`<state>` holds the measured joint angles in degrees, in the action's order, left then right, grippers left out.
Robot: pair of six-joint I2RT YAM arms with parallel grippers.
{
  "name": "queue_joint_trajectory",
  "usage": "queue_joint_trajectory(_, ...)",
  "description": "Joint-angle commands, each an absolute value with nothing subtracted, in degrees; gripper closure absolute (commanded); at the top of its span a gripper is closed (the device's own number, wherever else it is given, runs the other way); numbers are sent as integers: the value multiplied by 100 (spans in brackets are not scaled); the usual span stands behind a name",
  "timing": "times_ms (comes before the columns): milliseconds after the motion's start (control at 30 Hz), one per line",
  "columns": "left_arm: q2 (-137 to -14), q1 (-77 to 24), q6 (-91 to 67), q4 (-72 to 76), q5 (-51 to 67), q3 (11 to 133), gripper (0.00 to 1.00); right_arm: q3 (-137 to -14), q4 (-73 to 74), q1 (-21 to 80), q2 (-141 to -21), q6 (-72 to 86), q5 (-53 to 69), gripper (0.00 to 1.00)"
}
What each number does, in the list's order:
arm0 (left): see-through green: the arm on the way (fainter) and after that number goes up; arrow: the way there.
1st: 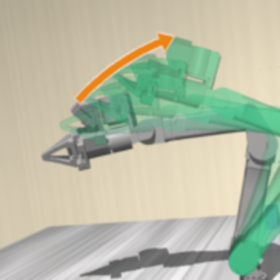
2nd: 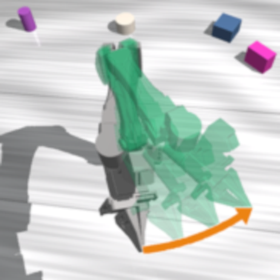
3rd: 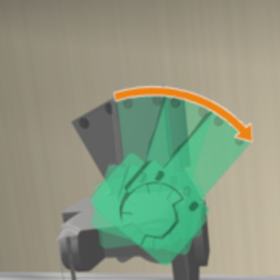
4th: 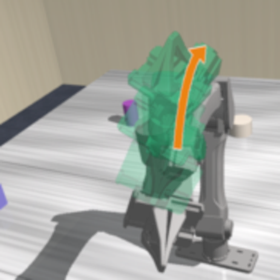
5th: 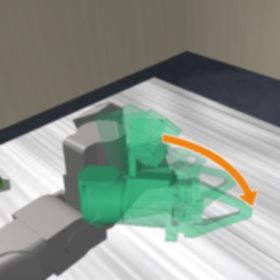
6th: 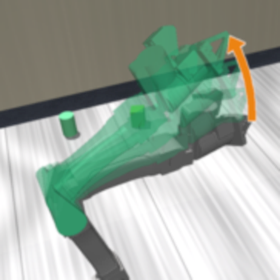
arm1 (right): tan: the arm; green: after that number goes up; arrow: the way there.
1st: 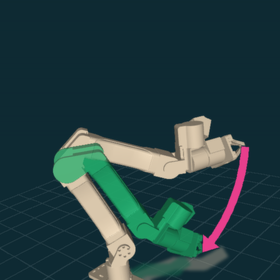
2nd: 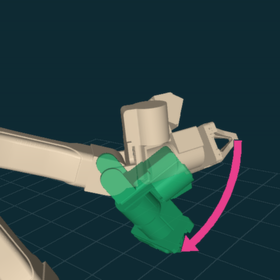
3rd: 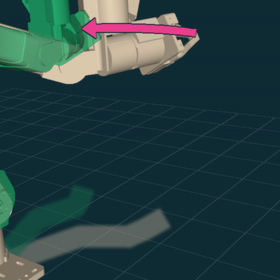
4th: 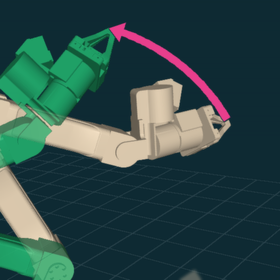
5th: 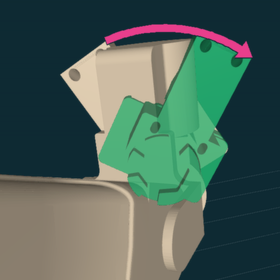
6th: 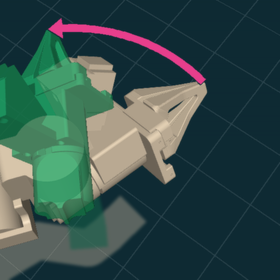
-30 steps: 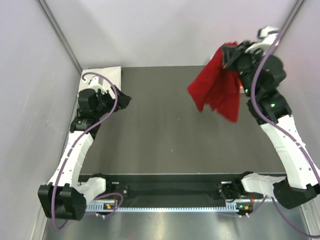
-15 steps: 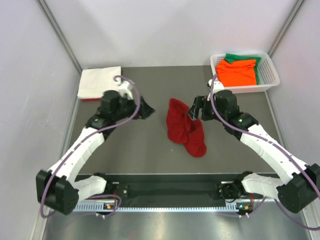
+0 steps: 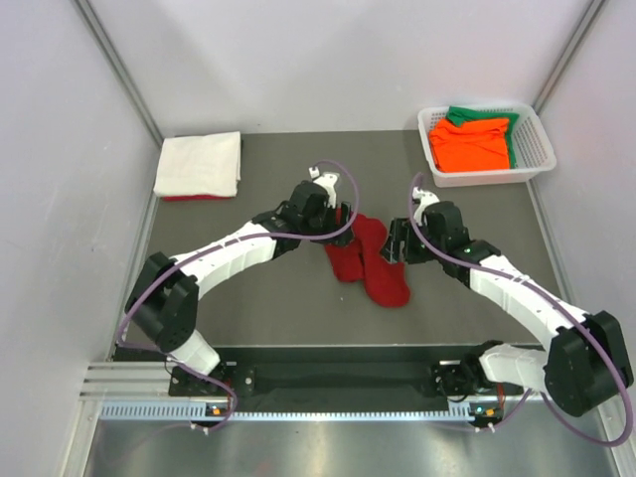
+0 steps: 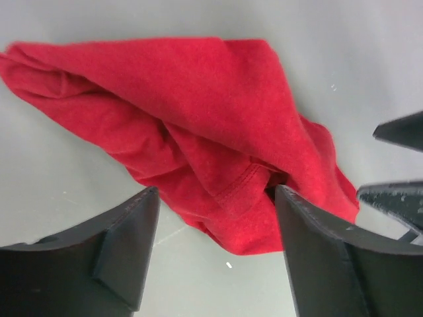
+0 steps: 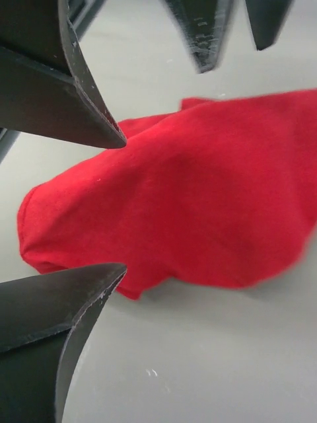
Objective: Fold and stack the t-shirts
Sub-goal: Move the tshirt to the center of the board, then flatten the tshirt out
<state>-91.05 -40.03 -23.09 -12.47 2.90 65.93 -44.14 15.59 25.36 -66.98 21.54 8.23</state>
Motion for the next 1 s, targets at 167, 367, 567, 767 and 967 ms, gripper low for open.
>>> queue_joint_trajectory(167, -9720, -4157, -2821, -914, 360, 6547, 39, -3648, 589, 2680, -6565, 2224, 1608, 31)
queue_joint_trajectory(367, -10090, -4140, -2874, -941, 703, 6767, 59, -3296, 256, 3102, -6679, 2504, 1257, 29)
queue_joint_trajectory(567, -9801, -4148, -2734, -1335, 546, 7004, 100, -3515, 246, 3120, -7040, 2698, 564, 75)
queue_joint_trajectory(767, -8887, -4061, -2269, -2309, -289, 7487, 100, -4489, 982, 2998, -6839, 2523, -895, 100)
queue_joint_trajectory(967, -7551, -3763, -1619, -2978, -1151, 7988, 100, -6387, 1713, 2690, -6407, 1408, -2126, 100)
